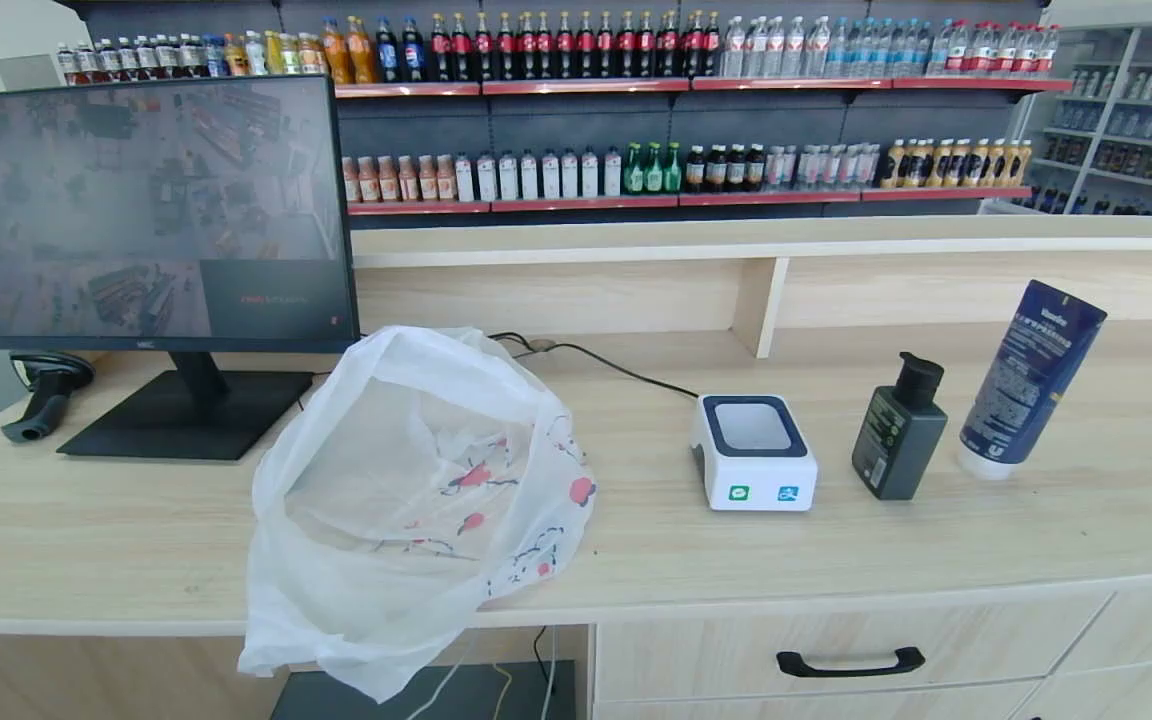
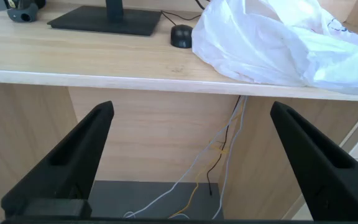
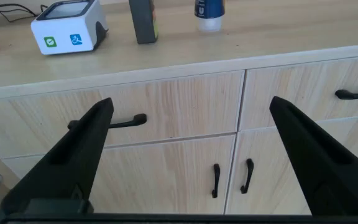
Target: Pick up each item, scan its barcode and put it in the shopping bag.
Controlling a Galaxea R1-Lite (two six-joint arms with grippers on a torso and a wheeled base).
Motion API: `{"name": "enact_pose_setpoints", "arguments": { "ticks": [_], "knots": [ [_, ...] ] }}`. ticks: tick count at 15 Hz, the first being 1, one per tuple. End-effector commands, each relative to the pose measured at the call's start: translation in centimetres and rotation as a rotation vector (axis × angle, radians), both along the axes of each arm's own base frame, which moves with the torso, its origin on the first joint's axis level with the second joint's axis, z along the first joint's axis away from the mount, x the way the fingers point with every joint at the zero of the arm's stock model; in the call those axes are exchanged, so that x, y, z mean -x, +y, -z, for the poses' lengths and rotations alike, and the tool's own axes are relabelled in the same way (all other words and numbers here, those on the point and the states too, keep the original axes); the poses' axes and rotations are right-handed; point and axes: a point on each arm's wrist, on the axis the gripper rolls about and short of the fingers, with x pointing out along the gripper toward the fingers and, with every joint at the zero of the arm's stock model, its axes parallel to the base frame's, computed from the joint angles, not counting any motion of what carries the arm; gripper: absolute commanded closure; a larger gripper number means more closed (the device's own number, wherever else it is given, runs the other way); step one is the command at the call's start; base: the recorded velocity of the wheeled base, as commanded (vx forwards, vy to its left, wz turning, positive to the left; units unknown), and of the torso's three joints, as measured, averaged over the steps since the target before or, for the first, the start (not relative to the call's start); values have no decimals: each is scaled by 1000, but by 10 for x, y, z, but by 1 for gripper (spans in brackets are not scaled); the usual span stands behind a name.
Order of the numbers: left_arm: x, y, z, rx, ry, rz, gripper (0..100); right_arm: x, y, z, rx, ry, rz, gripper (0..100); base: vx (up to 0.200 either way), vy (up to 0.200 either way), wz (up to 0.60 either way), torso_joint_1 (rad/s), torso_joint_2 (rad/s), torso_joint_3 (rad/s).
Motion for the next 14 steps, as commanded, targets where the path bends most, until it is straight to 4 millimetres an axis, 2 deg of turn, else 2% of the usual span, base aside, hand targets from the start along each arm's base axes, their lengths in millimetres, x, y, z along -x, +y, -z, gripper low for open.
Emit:
{"name": "enact_pose_setpoints", "arguments": {
  "ticks": [1,5,8,9,10,12,14],
  "knots": [
    [0,0,0,-1,-1,0,0,0,0,0,0,1,1,0,0,0,0,0,0,0],
    [0,0,0,-1,-1,0,0,0,0,0,6,-2,1,0,0,0,0,0,0,0],
    [0,0,0,-1,-1,0,0,3,1,-32,19,-66,-42,0,0,0,0,0,0,0],
    [0,0,0,-1,-1,0,0,-1,1,-52,24,-63,-55,0,0,0,0,0,0,0],
    [0,0,0,-1,-1,0,0,-9,1,-71,24,-59,-55,0,0,0,0,0,0,0],
    [0,0,0,-1,-1,0,0,-39,1,-101,25,-115,-71,0,0,0,0,0,0,0],
    [0,0,0,-1,-1,0,0,-98,4,-123,36,-242,-76,0,0,0,0,0,0,0]
  ]
}}
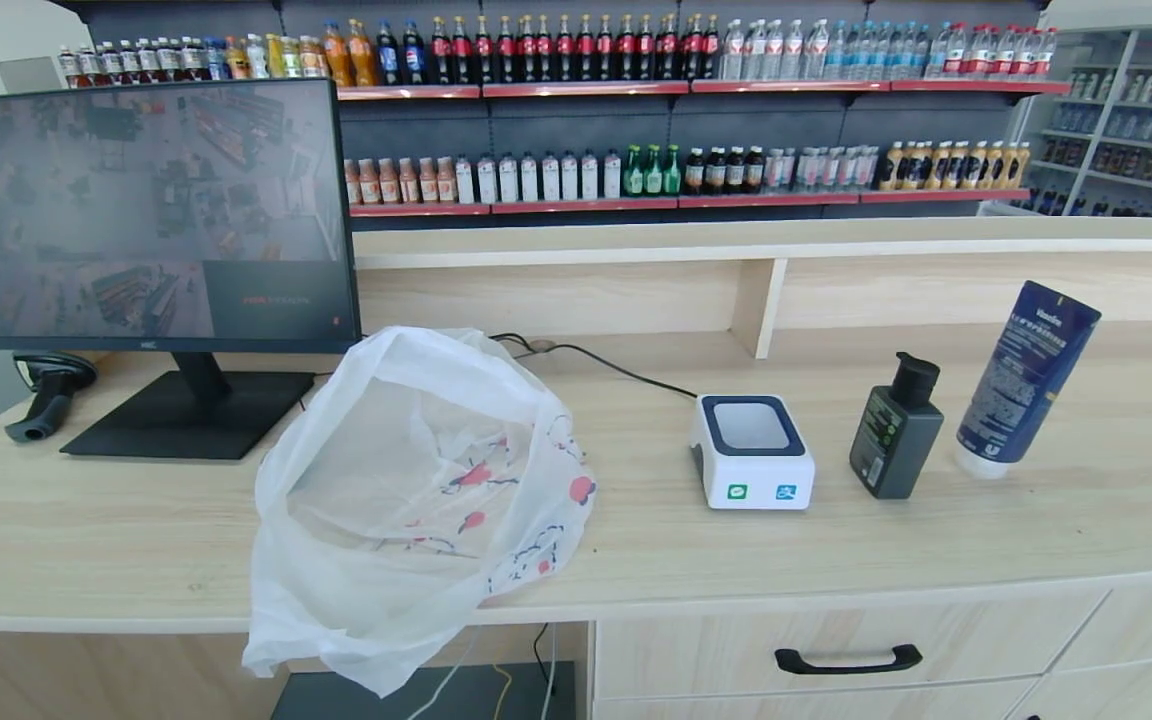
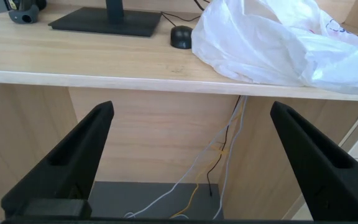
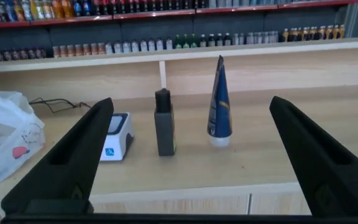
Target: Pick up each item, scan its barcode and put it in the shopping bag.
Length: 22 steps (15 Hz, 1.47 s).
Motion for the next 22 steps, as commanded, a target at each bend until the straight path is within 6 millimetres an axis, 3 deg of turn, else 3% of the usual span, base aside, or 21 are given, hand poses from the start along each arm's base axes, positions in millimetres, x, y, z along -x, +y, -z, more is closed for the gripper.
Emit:
{"name": "enact_pose_setpoints", "arguments": {
  "ticks": [1,3,5,6,15,22],
  "knots": [
    [0,0,0,0,-1,0,0,-95,4,-25,21,-42,-12,0,0,0,0,0,0,0],
    [0,0,0,0,-1,0,0,-142,10,-27,33,-128,-35,0,0,0,0,0,0,0],
    [0,0,0,0,-1,0,0,-174,20,-14,44,-94,-79,0,0,0,0,0,0,0],
    [0,0,0,0,-1,0,0,-181,23,-15,44,-96,-91,0,0,0,0,0,0,0],
    [0,0,0,0,-1,0,0,-222,37,30,60,122,-133,0,0,0,0,0,0,0],
    [0,0,0,0,-1,0,0,-235,38,48,64,197,-133,0,0,0,0,0,0,0]
  ]
}}
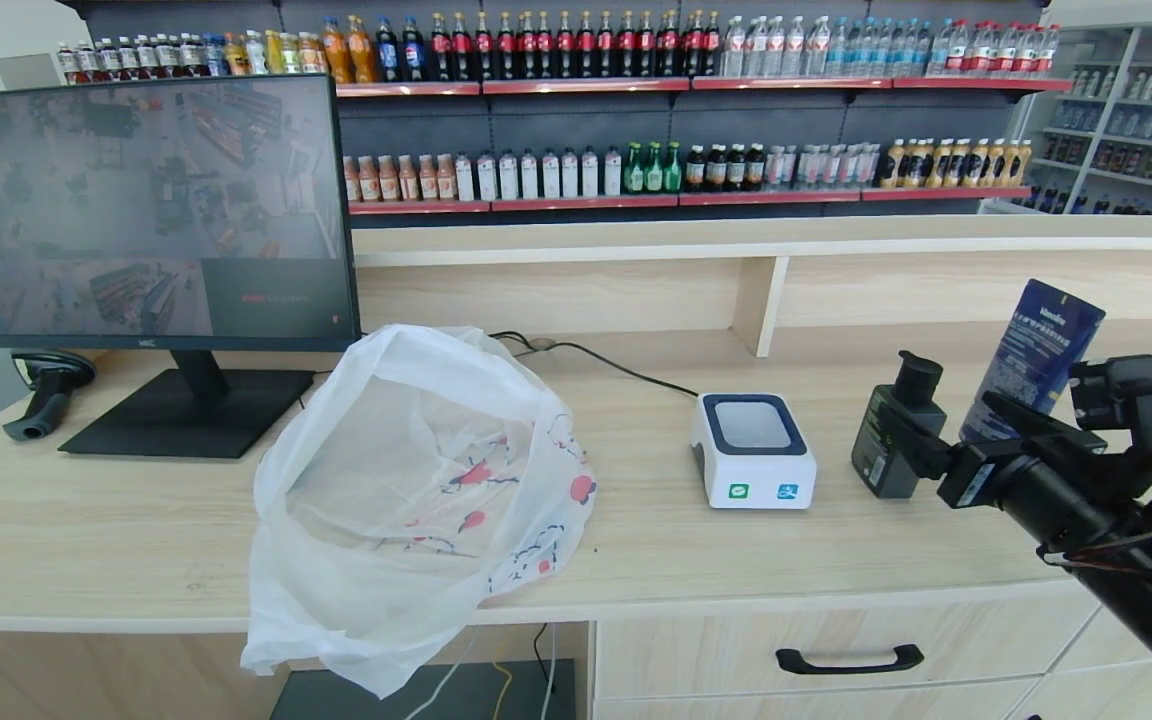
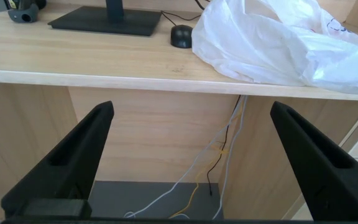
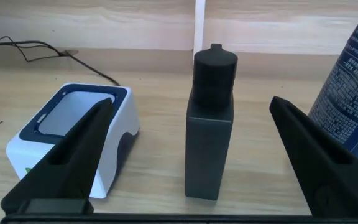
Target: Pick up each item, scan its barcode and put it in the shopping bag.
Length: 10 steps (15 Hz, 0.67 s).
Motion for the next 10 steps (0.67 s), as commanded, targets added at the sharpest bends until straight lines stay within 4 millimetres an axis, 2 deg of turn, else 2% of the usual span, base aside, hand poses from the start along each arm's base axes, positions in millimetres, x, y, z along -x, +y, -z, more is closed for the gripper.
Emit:
{"name": "enact_pose_setpoints", "arguments": {
  "ticks": [1,6,10],
  "knots": [
    [0,0,0,0,-1,0,0,-2,0,6,3,24,1,0,0,0,0,0,0,0],
    [0,0,0,0,-1,0,0,-18,3,18,3,61,0,0,0,0,0,0,0,0],
    [0,0,0,0,-1,0,0,-24,4,25,7,85,0,0,0,0,0,0,0,0]
  ]
}}
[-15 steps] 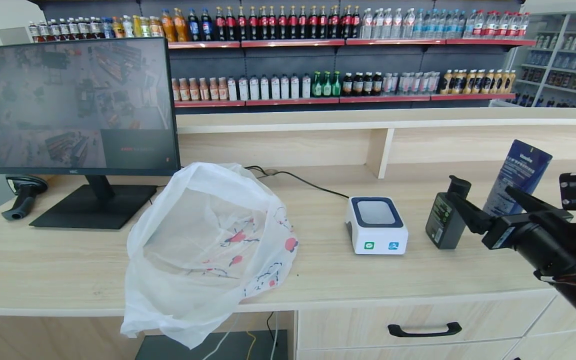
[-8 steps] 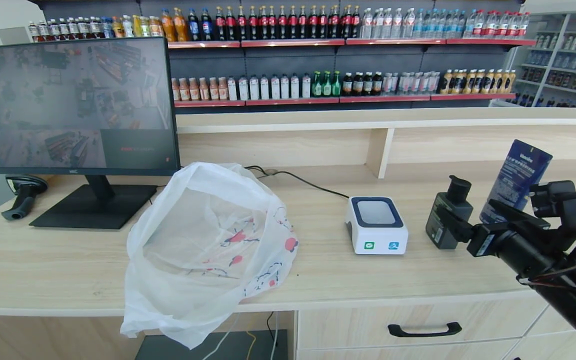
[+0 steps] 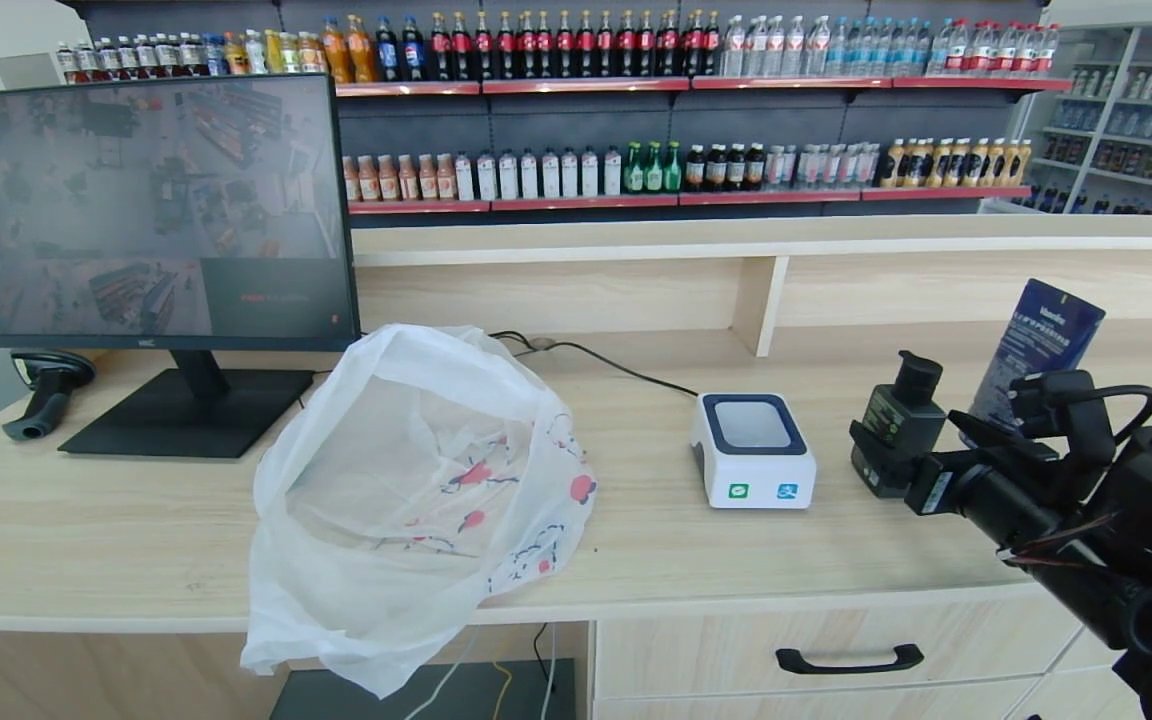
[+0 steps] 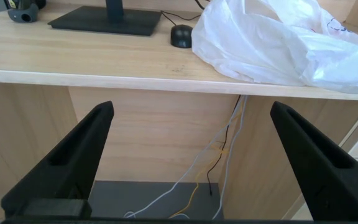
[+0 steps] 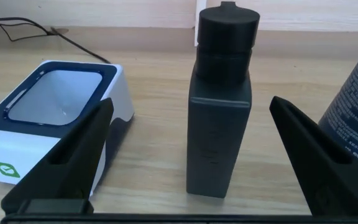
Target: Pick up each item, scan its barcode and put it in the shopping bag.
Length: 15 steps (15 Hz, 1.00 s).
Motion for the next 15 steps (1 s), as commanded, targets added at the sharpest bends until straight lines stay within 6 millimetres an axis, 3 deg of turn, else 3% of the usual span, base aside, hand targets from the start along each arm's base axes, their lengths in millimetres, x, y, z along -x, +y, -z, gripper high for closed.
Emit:
{"name": "enact_pose_setpoints", "arguments": {
  "ticks": [1,15],
  "knots": [
    [0,0,0,0,-1,0,0,-5,1,4,2,9,0,0,0,0,0,0,0,0],
    [0,0,0,0,-1,0,0,-31,-12,17,-5,30,60,0,0,0,0,0,0,0]
  ]
}}
